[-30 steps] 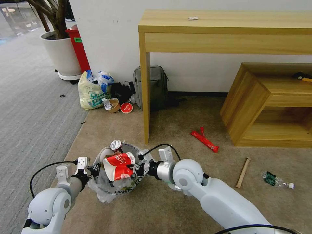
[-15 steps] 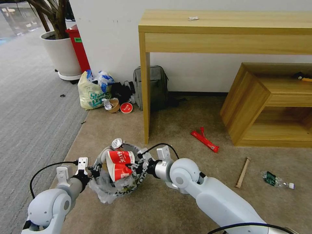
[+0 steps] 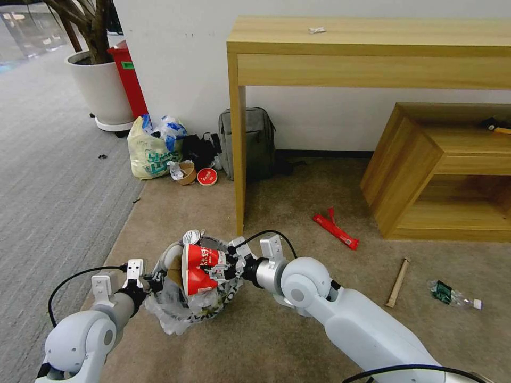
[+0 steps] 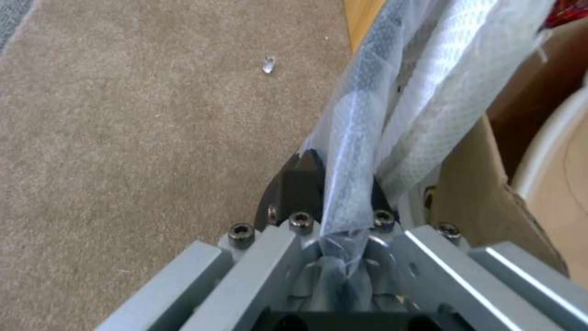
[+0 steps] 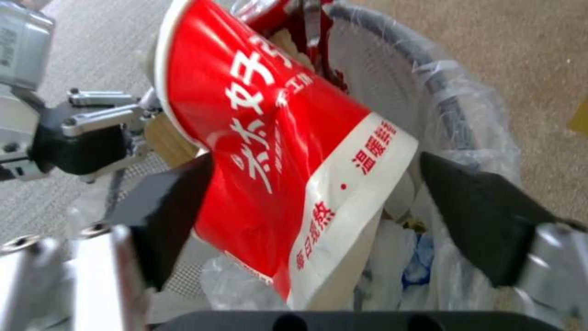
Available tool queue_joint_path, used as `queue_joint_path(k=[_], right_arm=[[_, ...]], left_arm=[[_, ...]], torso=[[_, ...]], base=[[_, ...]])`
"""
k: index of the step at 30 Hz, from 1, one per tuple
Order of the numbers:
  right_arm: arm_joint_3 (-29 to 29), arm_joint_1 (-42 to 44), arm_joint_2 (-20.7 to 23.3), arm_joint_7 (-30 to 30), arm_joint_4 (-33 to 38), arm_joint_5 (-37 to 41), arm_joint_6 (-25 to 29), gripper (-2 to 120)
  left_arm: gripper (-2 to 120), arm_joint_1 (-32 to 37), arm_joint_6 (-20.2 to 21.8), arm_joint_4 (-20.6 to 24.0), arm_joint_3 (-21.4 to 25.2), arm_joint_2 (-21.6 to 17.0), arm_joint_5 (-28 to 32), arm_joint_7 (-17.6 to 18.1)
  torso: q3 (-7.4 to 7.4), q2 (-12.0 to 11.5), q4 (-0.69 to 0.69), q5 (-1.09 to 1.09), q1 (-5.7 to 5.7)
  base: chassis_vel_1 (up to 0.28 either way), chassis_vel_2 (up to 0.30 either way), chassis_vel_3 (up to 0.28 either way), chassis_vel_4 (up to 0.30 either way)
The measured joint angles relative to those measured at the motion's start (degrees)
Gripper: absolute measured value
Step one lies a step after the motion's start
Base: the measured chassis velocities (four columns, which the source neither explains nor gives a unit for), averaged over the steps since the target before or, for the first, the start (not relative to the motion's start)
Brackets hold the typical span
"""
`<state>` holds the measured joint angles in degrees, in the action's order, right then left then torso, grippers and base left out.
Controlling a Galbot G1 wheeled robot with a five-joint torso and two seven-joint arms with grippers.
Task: Pick up the trash bin and place the garbage on the floor into it.
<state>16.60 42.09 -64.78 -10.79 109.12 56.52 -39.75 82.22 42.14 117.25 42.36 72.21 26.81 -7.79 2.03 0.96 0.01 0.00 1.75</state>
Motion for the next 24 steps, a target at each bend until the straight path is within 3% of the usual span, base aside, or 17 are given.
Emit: queue_joint_path(k=[2,16,24], right_arm=[[-1.07,0.33,0.26,-0.06,0.84,-0.28,0.35,98],[-7.55,4.47,3.09,1.23,5.68,-6.89,8.1,100],[-19.76,14.08,0.46,0.91,3.39,-20.01,15.74,100]], left_arm=[[0,0.06,0.0,-0.09,0.31,0.0,0.04,0.01],[0,0.17,0.0,-0.68,1.05,0.66,0.04,-0.45],[0,1.04,0.0,-0.3,1.99,1.25,-0.25,-1.26]], torso=[[0.0,0.0,-0.01,0.0,0.0],[0.0,0.0,0.0,0.0,0.0],[0.0,0.0,0.0,-0.01,0.0]], base=[[0.0,0.0,0.0,0.0],[0.0,0.0,0.0,0.0],[0.0,0.0,0.0,0.0]])
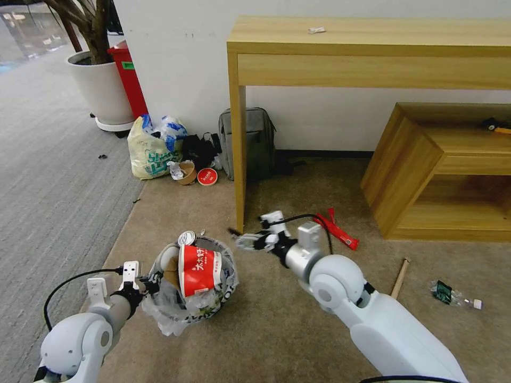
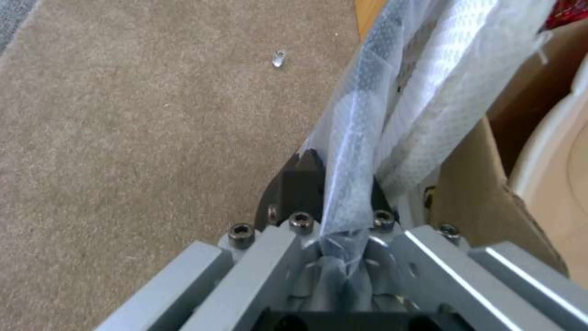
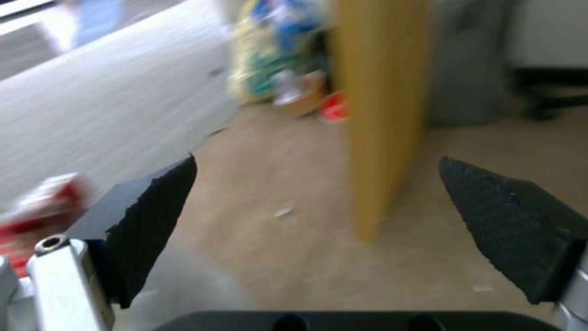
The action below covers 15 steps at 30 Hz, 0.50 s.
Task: Pick up the trash bin and place the garbage on the floor into it.
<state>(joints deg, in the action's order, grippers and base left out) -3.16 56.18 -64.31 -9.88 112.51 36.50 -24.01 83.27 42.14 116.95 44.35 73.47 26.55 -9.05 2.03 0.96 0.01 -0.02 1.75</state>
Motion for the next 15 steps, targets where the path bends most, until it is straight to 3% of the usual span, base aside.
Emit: queue_joint_path(k=[3,10,15], right_arm=[[-6.66,4.73,-1.05,1.89,-1.13,-6.41,3.55,100],[-15.28,11.68,-2.19,5.91,-2.86,-16.5,9.41,100],[-18.97,15.68,-2.86,7.49,-2.04,-18.19,9.99,100]], left_arm=[[0,0.31,0.0,0.14,0.1,0.47,-0.4,-0.5],[0,0.73,0.0,0.66,0.04,1.3,-0.93,-1.04],[0,1.23,0.0,1.5,0.01,1.53,-1.06,-1.4]], torso=[[0.0,0.0,0.01,0.02,0.0],[0.0,0.0,0.01,0.01,0.0],[0.0,0.0,0.01,0.02,0.0]], base=[[0.0,0.0,0.0,0.0],[0.0,0.0,0.0,0.0],[0.0,0.0,0.0,0.0]])
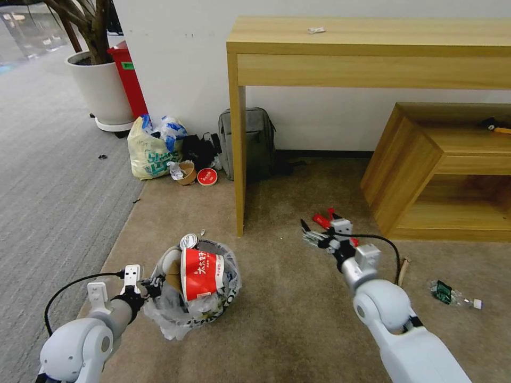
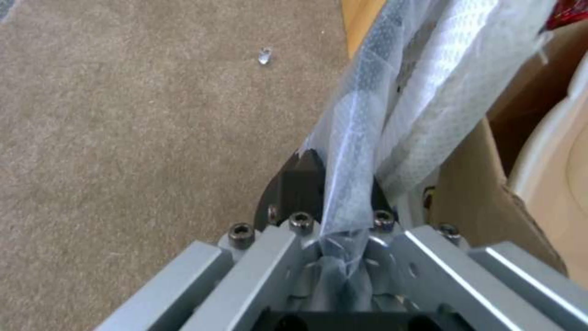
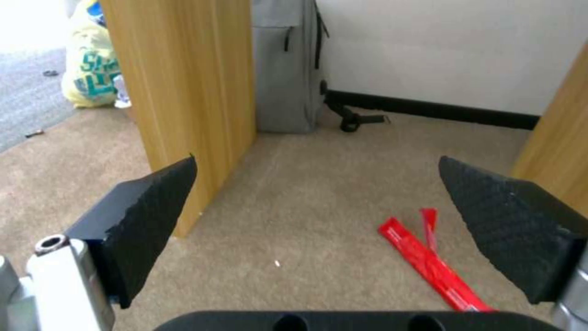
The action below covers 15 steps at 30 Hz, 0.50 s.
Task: Pick up the trash bin and place the garbage on the floor into it.
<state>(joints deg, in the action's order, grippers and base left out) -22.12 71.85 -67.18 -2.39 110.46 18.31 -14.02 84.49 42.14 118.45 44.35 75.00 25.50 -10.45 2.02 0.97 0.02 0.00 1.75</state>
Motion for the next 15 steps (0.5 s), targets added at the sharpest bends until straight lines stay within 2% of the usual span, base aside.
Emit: queue_joint_path(k=[11,15], right_arm=[[-1.36,1.56,-0.44,0.28,0.97,0.02,0.0,100],[-1.52,1.89,-0.35,0.24,1.2,0.21,-0.09,100]], left_arm=[[0,0.4,0.0,0.41,-0.15,0.08,-0.37,-0.31],[0,0.59,0.0,0.57,-0.11,0.12,-0.49,-0.46]], torso=[[0.0,0.0,-0.01,0.0,0.0],[0.01,0.0,-0.01,0.0,0.0]], base=[[0.0,0.0,0.0,0.0],[-0.07,-0.058,0.047,0.055]])
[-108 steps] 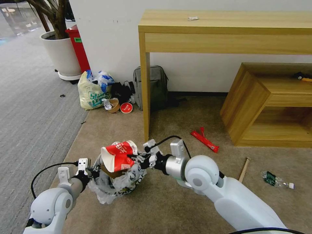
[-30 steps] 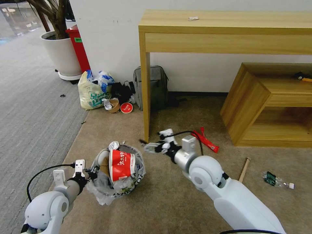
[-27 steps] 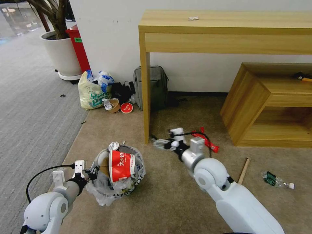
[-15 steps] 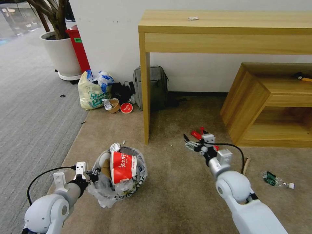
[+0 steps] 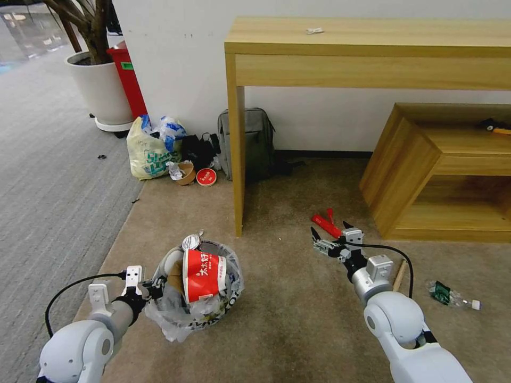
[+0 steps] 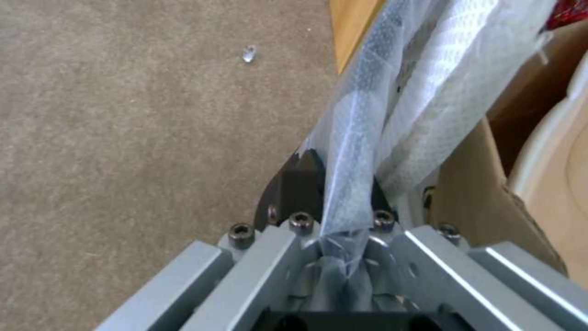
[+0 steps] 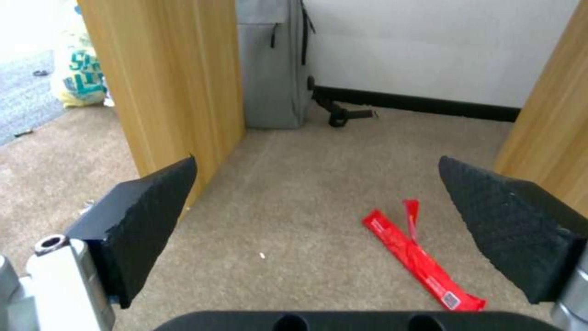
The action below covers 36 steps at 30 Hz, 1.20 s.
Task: Pick up the trash bin and place the garbage on the floor into it.
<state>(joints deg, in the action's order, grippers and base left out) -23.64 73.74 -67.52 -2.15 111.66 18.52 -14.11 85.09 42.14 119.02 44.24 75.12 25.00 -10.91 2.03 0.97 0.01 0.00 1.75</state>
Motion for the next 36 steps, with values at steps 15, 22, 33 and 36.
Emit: queue_joint_path(k=[15,22,33,36], right_arm=[[-0.61,1.49,0.47,-0.11,1.36,0.25,-0.28,100],[-0.82,2.11,0.45,-0.11,1.61,0.21,-0.26,100],[-1.01,2.66,0.48,-0.09,1.83,0.05,-0.17,100],[-1.18,2.84,0.49,-0.07,1.83,-0.01,-0.14,100]], left_arm=[[0,0.71,0.0,0.84,0.05,0.39,-0.36,-0.29],[0,1.04,0.0,1.07,-0.13,0.75,-0.78,-0.49],[0,1.11,0.0,1.07,-0.21,0.88,-1.04,-0.89],[0,1.16,0.0,0.92,-0.23,1.02,-1.44,-1.39]], torso=[[0.0,0.0,0.0,0.0,0.0],[0.0,0.0,-0.01,0.0,0.0],[0.0,0.0,0.0,0.0,0.0],[0.0,0.0,0.0,0.0,0.0]], base=[[-0.076,-0.076,0.077,0.075],[-0.095,-0.093,0.1,0.101],[-0.135,-0.128,0.127,0.126],[-0.174,-0.146,0.149,0.154]])
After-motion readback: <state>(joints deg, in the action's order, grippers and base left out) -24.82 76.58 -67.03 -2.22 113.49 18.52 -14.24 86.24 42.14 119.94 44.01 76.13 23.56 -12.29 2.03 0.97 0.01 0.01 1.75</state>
